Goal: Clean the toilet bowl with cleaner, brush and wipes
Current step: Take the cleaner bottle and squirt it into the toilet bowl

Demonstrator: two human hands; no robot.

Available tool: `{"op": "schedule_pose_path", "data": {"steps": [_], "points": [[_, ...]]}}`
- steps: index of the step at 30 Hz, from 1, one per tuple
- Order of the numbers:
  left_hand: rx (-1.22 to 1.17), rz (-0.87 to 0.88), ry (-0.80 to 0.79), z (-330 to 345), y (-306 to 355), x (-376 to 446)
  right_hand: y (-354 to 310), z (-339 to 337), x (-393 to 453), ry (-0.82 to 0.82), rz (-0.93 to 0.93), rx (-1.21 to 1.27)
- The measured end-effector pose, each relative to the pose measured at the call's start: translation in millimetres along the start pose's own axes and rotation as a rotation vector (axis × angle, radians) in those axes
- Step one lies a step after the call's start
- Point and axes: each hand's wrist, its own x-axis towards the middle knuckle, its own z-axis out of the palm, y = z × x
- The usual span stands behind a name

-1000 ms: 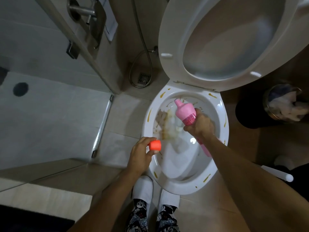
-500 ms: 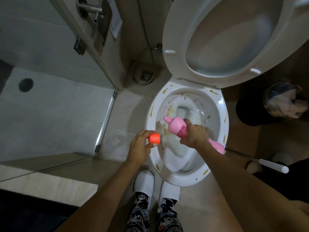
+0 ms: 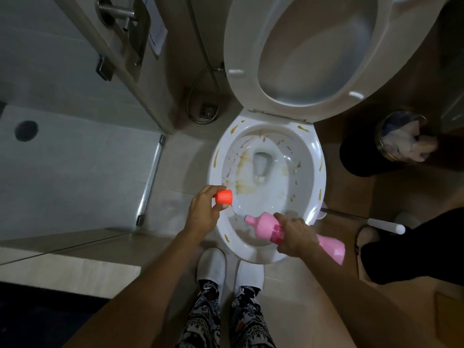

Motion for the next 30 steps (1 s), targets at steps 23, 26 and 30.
{"op": "schedule_pose_path", "data": {"steps": [23, 26, 30], "points": [[0.056, -0.038, -0.119, 48.7, 8.2, -14.1, 92.8, -17.2, 0.3, 0.121, 0.408, 0.37], [0.044, -0.044, -0.12, 48.1, 5.5, -12.3, 90.3, -38.3, 9.8, 0.18, 0.458, 0.368], [0.053, -0.052, -0.122, 46.4, 1.5, -6.2, 91.0, -62.0, 30.6, 0.188, 0.52, 0.356]]}}
